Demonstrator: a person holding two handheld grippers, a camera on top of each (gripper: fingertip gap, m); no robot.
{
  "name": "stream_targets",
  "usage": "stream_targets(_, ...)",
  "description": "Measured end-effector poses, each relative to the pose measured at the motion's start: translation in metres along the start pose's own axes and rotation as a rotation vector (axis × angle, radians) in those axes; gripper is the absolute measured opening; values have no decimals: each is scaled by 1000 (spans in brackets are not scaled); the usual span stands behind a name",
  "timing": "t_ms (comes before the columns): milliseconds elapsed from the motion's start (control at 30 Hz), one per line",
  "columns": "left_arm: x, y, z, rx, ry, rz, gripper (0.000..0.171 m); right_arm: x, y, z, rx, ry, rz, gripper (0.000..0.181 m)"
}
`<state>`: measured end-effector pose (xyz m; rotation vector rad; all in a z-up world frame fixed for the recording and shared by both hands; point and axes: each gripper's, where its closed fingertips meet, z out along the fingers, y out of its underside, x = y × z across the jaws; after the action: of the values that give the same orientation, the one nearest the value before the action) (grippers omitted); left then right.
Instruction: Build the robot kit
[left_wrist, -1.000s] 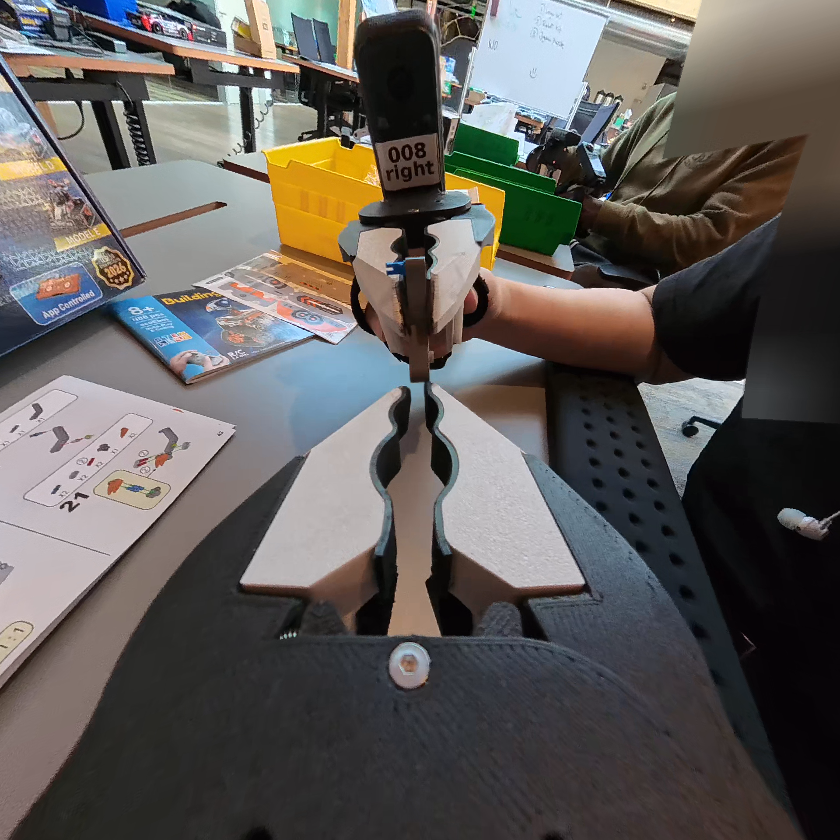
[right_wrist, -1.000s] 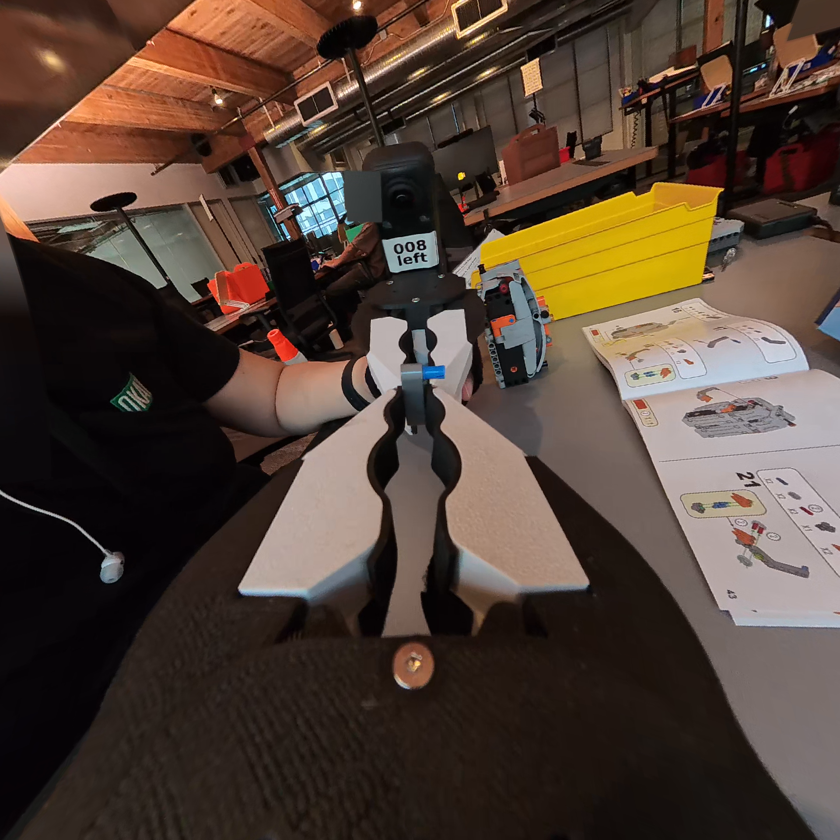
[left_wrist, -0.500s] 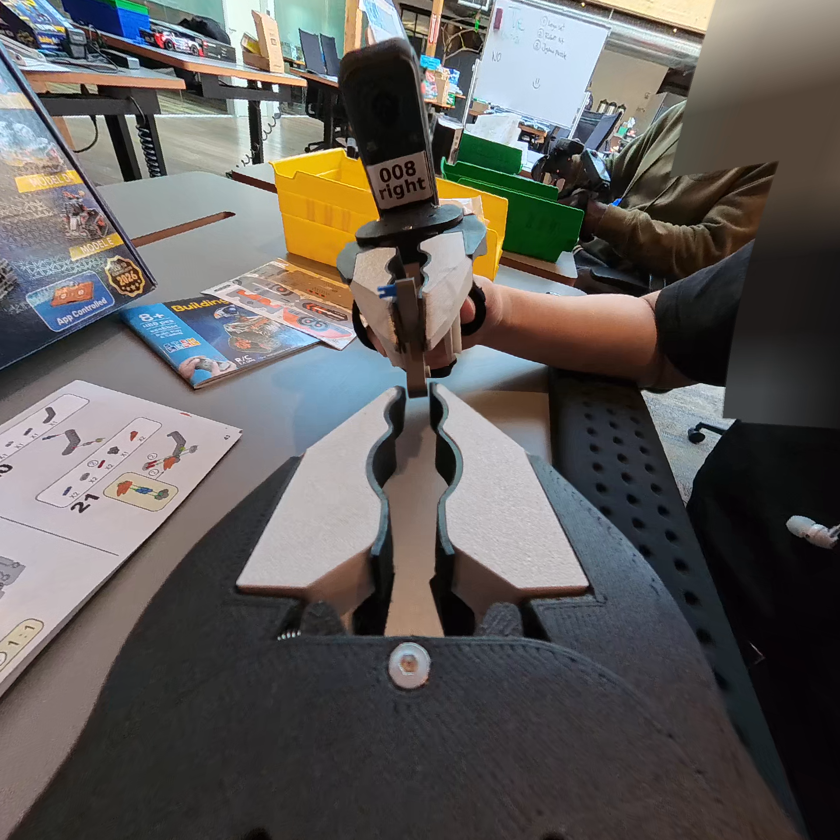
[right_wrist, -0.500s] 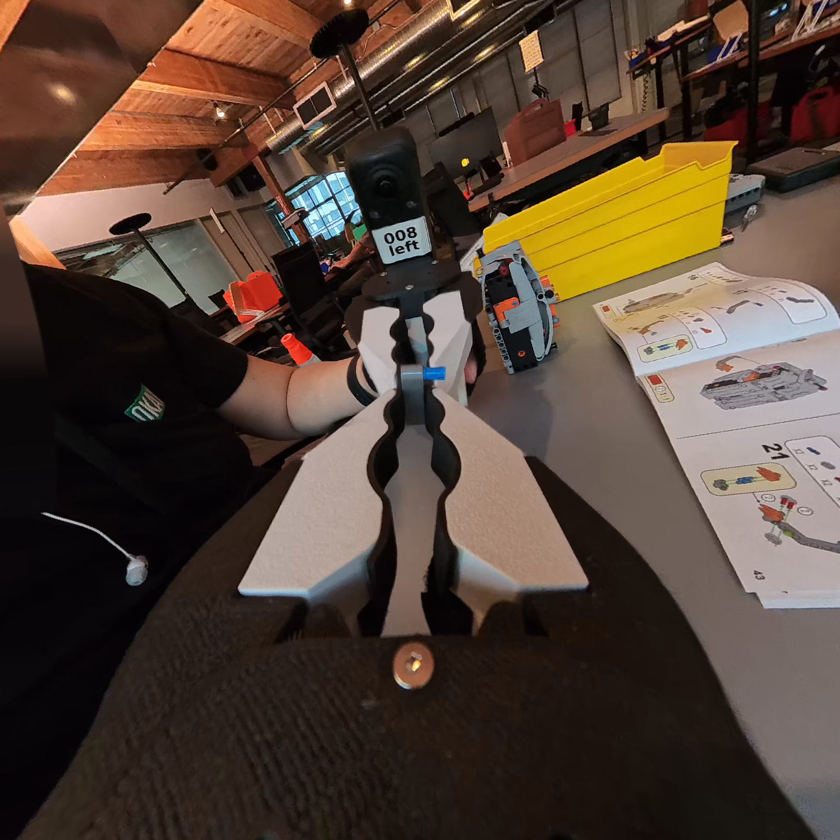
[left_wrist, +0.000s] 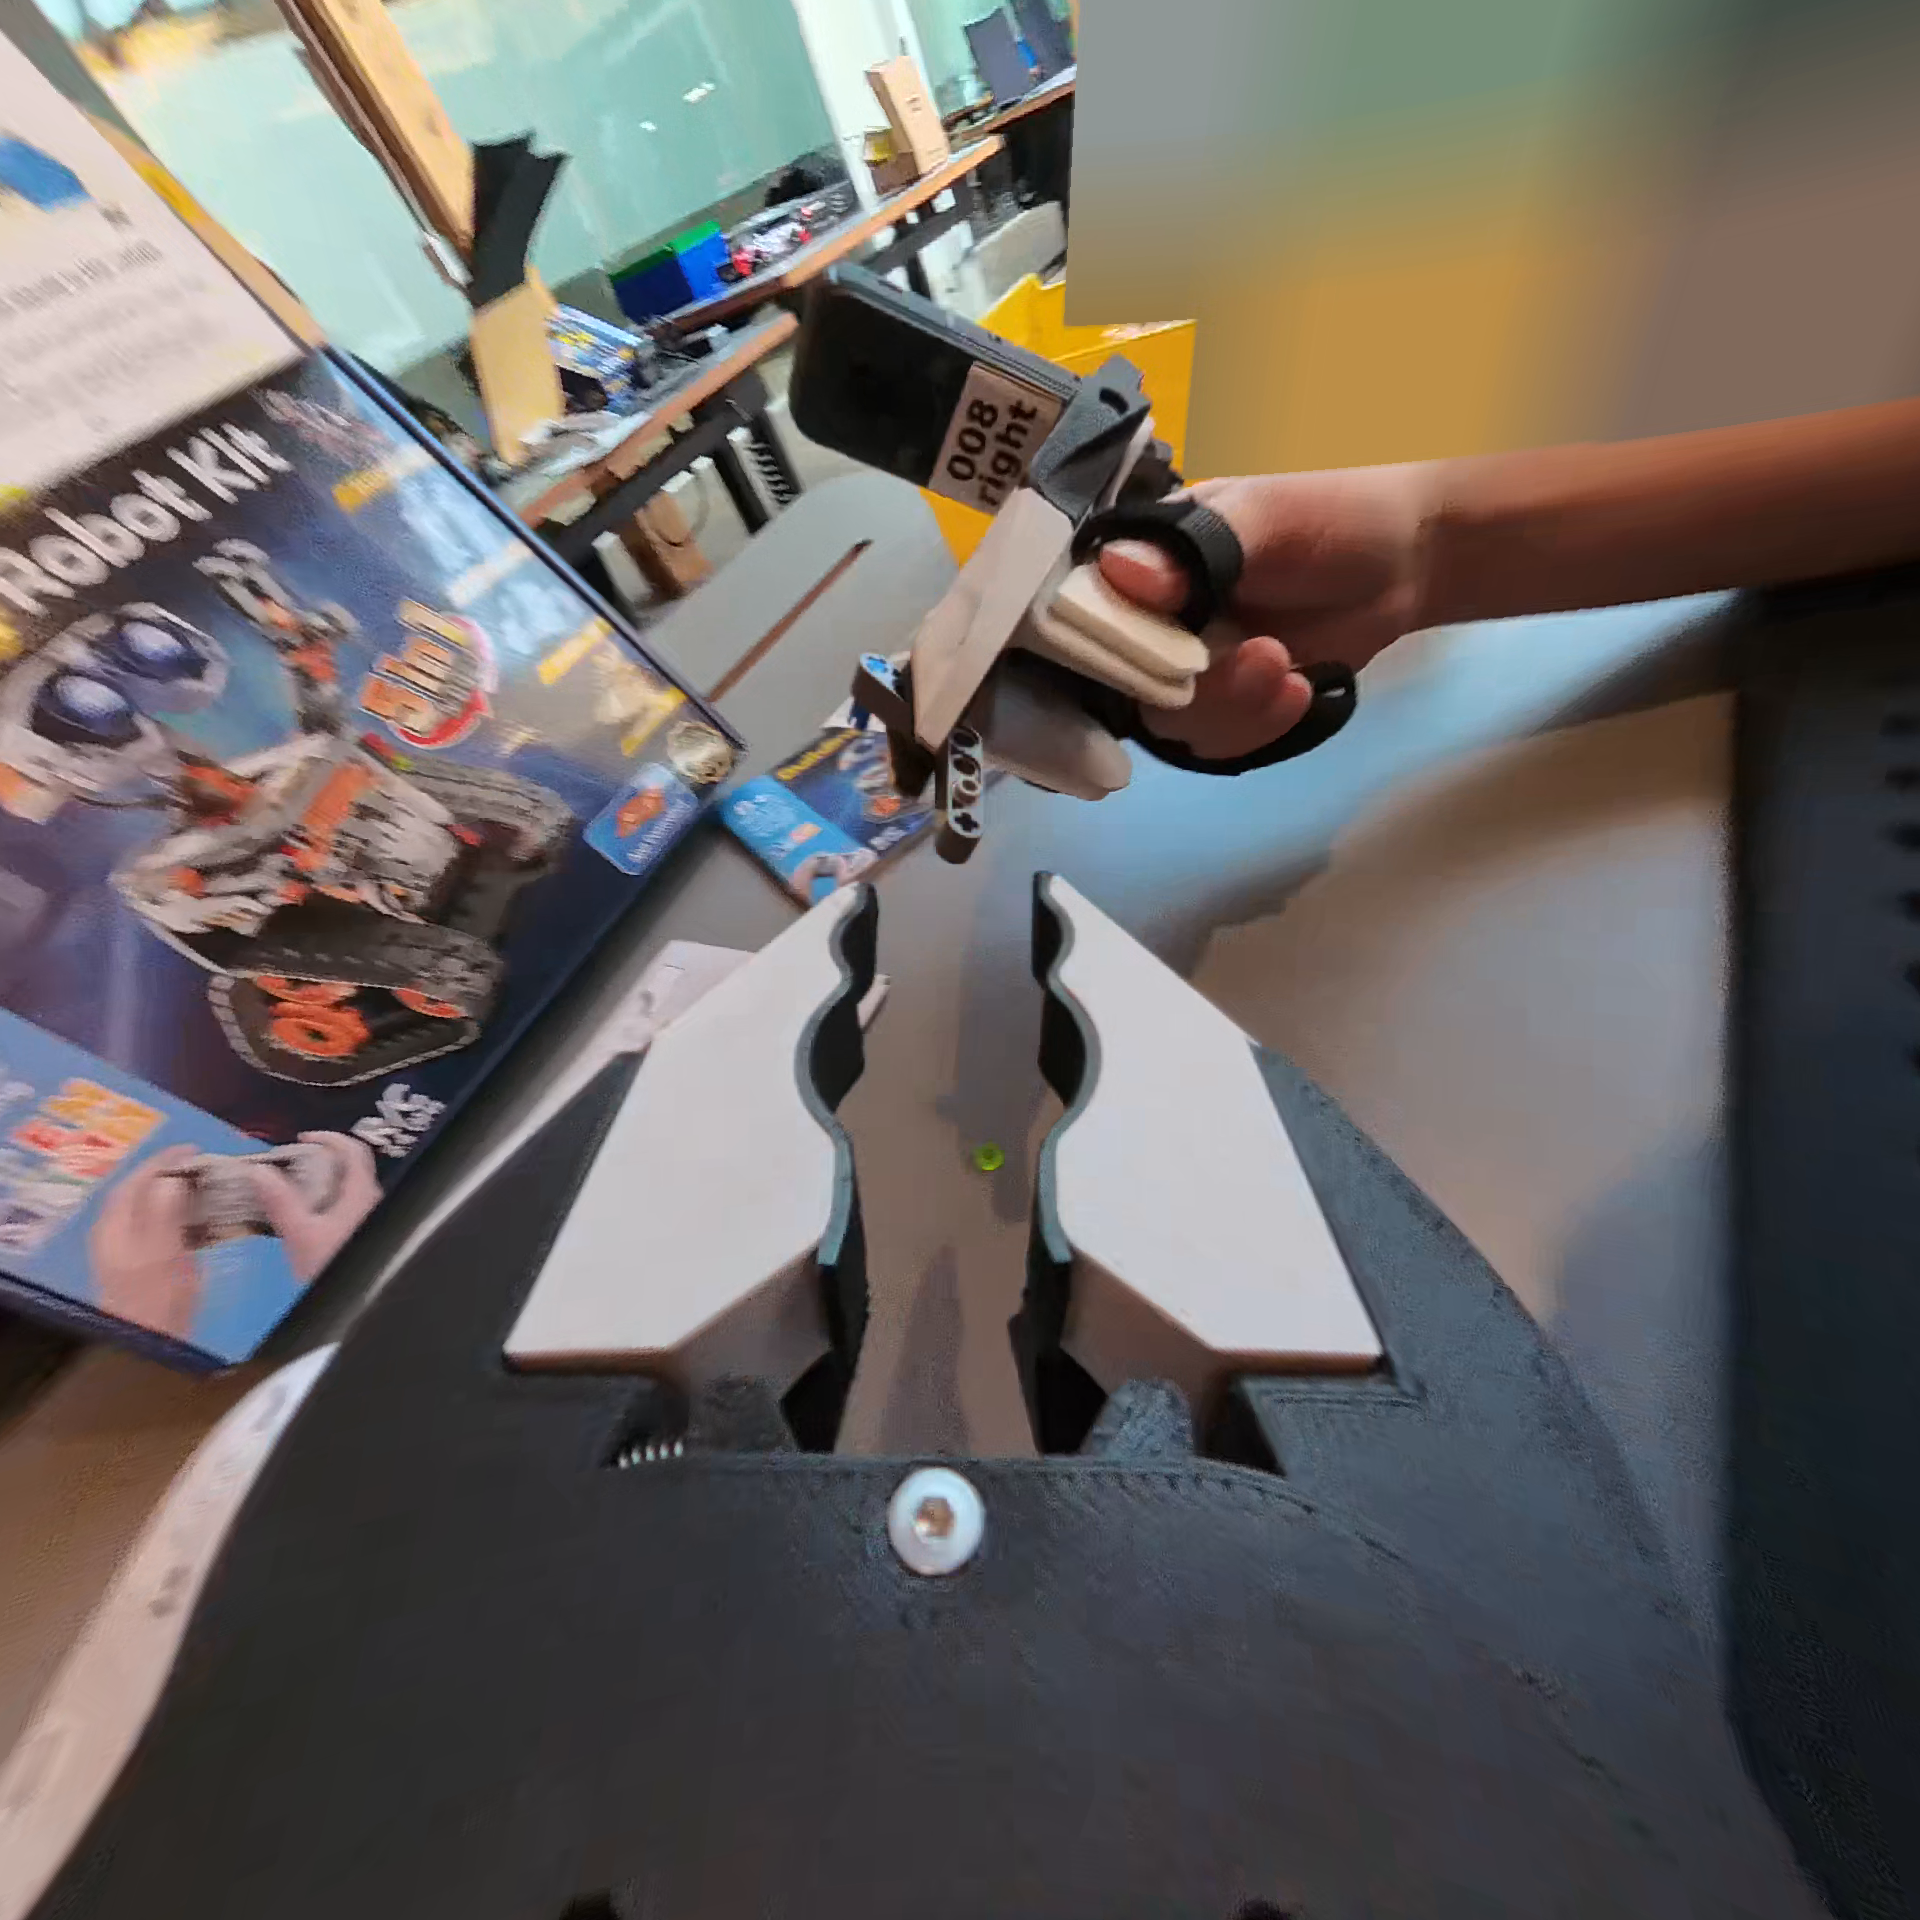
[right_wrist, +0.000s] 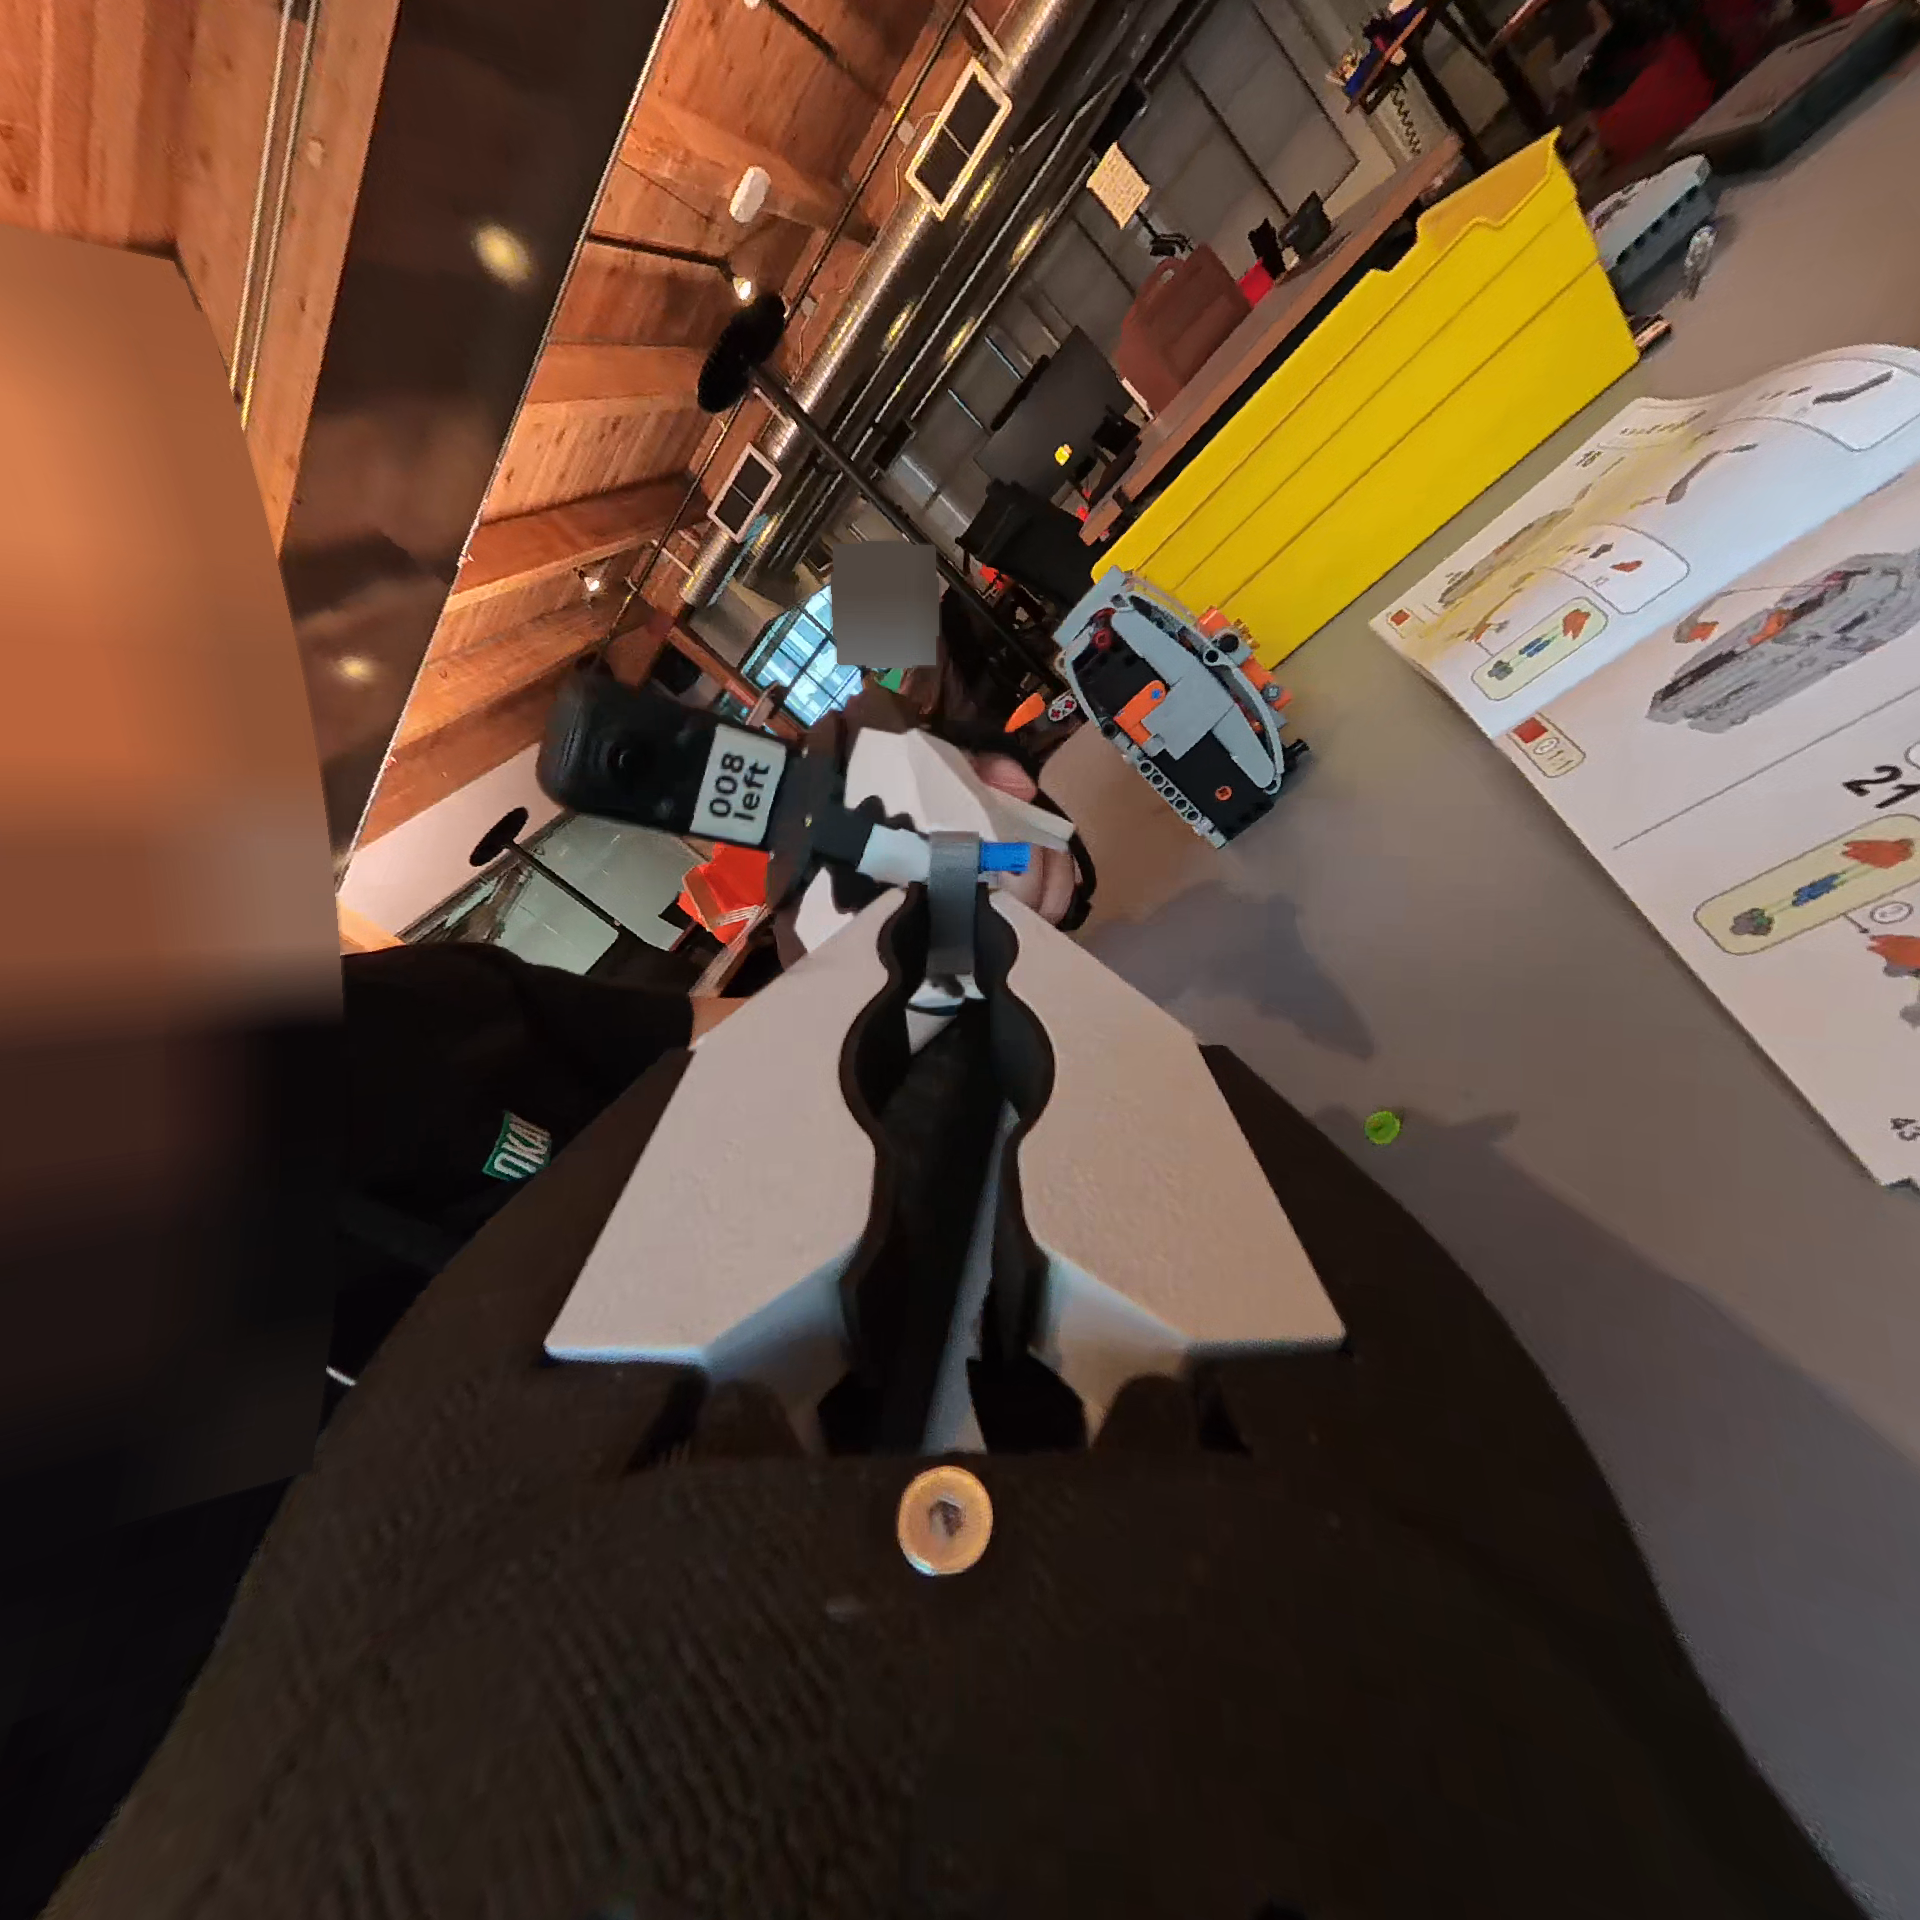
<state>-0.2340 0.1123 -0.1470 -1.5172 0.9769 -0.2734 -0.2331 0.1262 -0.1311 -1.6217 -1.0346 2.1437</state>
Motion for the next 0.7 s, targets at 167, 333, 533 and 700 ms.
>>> stream_targets(167,9,4,9,-35,-33,108,23,1,11,7,-49,-33,89,7)
stream_targets(333,13,3,10,-28,-43,167,6,-3,13,9,-46,-103,190,7)
stream_targets(533,10,1,9,-17,-58,149,8,-2,12,9,-32,-121,226,7)
stream_targets(700,6,-2,7,-12,-86,157,6,-3,10,8,-26,-125,213,7)
